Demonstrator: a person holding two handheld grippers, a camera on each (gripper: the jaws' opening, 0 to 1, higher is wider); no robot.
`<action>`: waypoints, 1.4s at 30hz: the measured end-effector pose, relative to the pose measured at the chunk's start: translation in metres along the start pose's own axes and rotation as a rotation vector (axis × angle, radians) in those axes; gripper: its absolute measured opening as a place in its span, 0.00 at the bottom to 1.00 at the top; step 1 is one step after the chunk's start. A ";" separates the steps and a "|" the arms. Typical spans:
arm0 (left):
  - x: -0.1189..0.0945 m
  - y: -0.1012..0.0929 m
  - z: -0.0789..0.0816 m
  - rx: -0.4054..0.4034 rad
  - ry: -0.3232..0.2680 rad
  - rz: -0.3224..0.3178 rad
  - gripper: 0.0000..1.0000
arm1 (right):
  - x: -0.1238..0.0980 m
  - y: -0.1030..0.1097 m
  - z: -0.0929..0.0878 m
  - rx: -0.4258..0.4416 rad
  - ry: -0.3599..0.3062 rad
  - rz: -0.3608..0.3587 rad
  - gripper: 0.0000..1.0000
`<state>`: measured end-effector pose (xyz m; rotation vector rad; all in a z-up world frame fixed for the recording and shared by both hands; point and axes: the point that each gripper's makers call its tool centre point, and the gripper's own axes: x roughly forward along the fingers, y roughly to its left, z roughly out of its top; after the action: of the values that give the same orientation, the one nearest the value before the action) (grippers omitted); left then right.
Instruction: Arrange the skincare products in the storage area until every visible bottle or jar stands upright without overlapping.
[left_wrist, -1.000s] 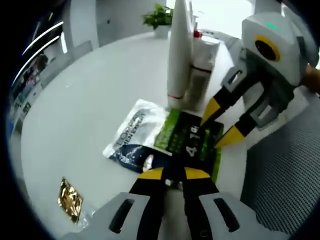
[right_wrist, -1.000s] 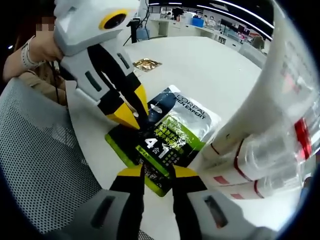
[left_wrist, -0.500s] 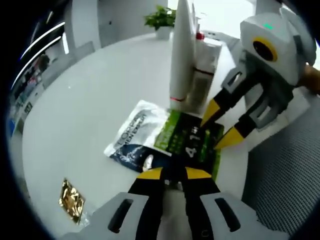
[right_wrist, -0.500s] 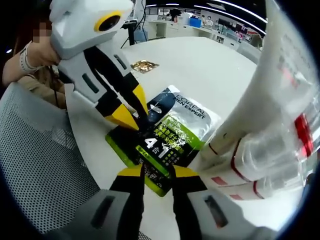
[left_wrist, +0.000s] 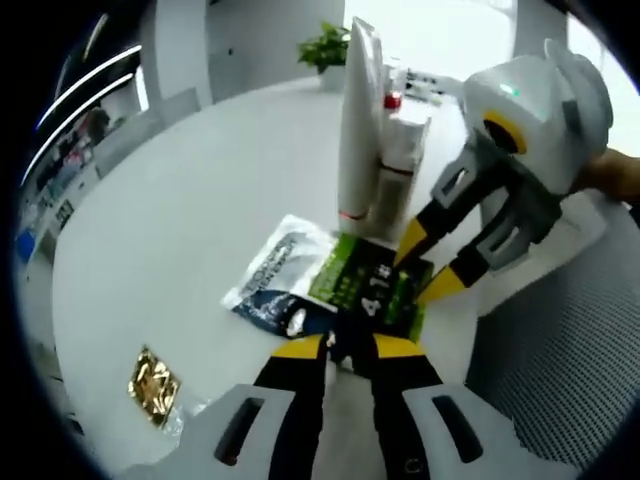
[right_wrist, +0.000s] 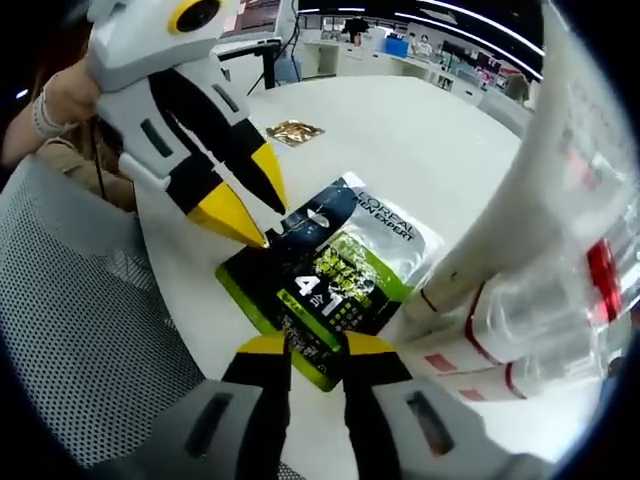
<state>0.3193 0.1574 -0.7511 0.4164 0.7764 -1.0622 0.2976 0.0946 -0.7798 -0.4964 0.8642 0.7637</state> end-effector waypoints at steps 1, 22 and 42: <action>-0.002 0.000 0.000 -0.001 -0.004 0.004 0.14 | -0.001 0.000 0.001 -0.007 -0.001 0.001 0.20; -0.051 -0.010 0.001 -0.116 -0.129 0.108 0.24 | -0.072 0.011 0.024 0.111 -0.239 -0.064 0.31; -0.097 -0.013 0.017 -0.142 -0.235 0.206 0.64 | -0.140 -0.026 0.031 0.173 -0.385 -0.211 0.79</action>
<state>0.2884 0.2005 -0.6668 0.2390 0.5813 -0.8398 0.2741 0.0443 -0.6446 -0.2678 0.5032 0.5597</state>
